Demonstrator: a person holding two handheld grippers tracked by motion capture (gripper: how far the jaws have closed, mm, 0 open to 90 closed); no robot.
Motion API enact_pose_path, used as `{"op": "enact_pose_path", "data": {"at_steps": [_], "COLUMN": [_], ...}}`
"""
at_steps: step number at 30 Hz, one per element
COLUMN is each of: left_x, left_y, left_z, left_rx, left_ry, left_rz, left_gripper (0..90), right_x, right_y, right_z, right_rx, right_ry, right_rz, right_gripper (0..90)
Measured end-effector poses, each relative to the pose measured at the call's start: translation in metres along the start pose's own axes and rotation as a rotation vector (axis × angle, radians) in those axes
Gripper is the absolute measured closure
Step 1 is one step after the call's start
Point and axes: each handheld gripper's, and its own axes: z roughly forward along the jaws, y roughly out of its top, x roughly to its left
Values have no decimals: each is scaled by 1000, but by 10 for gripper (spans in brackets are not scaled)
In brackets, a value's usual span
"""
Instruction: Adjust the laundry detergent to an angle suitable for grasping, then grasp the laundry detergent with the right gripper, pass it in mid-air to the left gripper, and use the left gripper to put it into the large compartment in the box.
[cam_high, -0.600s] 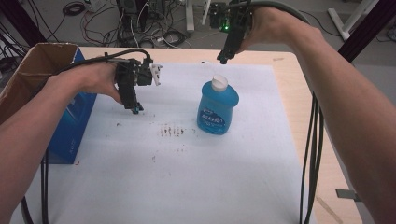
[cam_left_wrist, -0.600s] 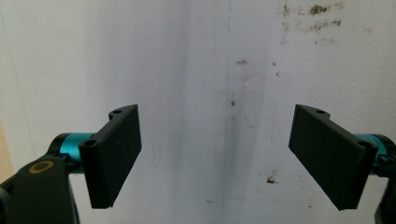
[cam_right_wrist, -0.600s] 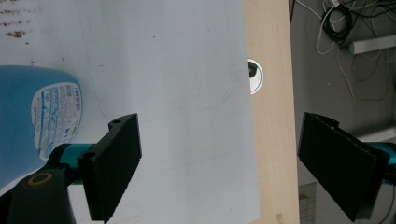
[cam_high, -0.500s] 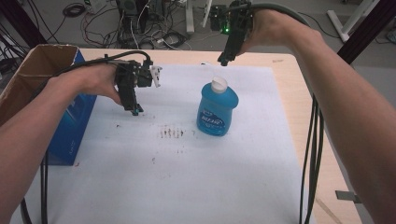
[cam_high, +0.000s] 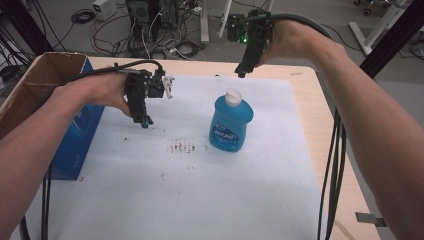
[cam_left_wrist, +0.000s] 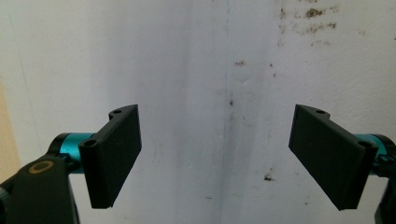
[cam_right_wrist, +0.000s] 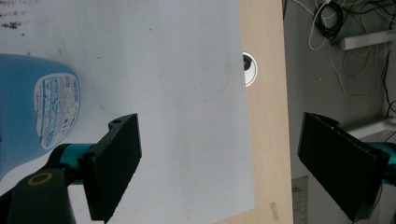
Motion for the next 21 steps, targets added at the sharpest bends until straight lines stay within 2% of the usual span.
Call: {"op": "enact_pose_path", "data": {"at_steps": [4, 8, 11, 13, 15, 20, 21], "left_x": [0, -1, -2, -3, -3, -3, -3], "left_y": [-1, 1, 1, 2, 2, 3, 2], "left_z": [0, -1, -2, -2, -3, -4, -5], "left_rx": [-10, -8, 0, -9, -16, -23, -21], "left_ry": [-3, 1, 5, 6, 5, 4, 5], "left_rz": [-15, -1, 4, 1, -3, -1, 1], "left_gripper": [170, 170, 170, 170, 170, 170, 170], "right_x": [0, 0, 5, 14, 17, 37, 44], "right_y": [-3, -10, -19, -30, -34, -48, -52], "right_z": [-1, -2, -2, -6, -7, -14, -19], "right_rx": [1, 8, 41, 50, 54, 116, 117], "right_ry": [0, 6, 14, 20, 25, 50, 52], "right_rz": [5, 28, 30, 46, 45, 47, 68], "right_gripper": [131, 131, 131, 131, 131, 131, 131]}}
